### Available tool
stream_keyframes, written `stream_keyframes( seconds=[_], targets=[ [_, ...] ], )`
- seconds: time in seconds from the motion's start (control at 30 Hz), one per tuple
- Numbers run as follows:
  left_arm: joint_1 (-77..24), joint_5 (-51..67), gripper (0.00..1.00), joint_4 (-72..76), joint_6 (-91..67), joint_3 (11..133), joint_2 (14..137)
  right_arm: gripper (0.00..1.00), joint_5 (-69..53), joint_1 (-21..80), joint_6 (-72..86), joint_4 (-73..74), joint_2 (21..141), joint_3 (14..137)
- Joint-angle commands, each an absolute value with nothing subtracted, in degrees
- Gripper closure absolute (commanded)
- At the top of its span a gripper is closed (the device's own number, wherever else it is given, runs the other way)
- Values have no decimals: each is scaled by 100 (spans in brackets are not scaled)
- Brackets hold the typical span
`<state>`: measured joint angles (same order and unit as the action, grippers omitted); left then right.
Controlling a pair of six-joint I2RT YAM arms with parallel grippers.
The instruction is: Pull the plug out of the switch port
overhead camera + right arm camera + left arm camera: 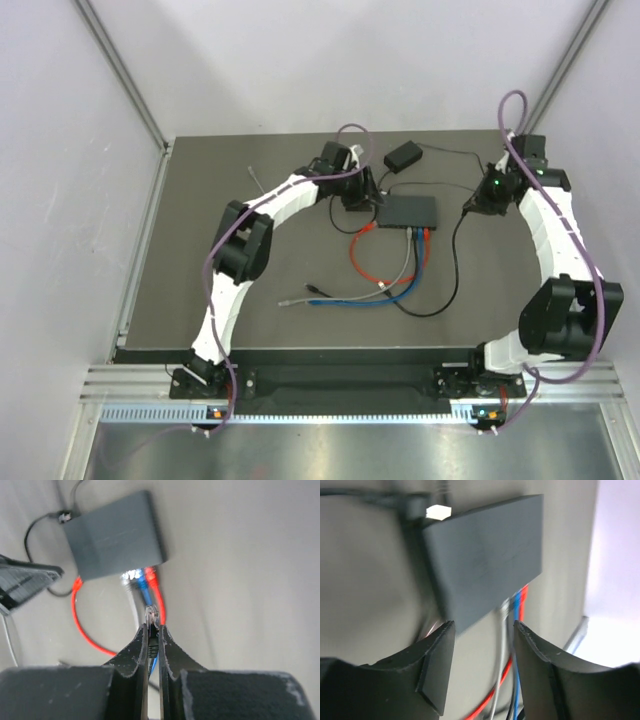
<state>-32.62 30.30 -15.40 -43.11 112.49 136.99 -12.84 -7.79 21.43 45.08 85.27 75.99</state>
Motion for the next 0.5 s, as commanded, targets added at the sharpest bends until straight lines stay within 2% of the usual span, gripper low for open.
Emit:
stream_keyframes(
  seconds=[0.0,0.03,0.13,0.3,0.47],
  targets=[
    [-3156,2663,44,-2275,-3114,10996,12560,100,-171,-45,1978,5755,8148,8480],
    [-3120,2628,43,-2424,-3033,10995,12455,100,712,261,1925,5931,8095,8742],
    [-3006,2610,43,-2742,-2883,10811,12086,100,1868,668,1663,6249,7963,9087],
    [-2953,2558,43,-2672,-2821,10144,11523,100,2267,686,1485,6064,7568,9201],
    [-2953,2724,44,-2637,-2830,9932,11461,100,2171,747,1757,6785,7454,9677]
  ],
)
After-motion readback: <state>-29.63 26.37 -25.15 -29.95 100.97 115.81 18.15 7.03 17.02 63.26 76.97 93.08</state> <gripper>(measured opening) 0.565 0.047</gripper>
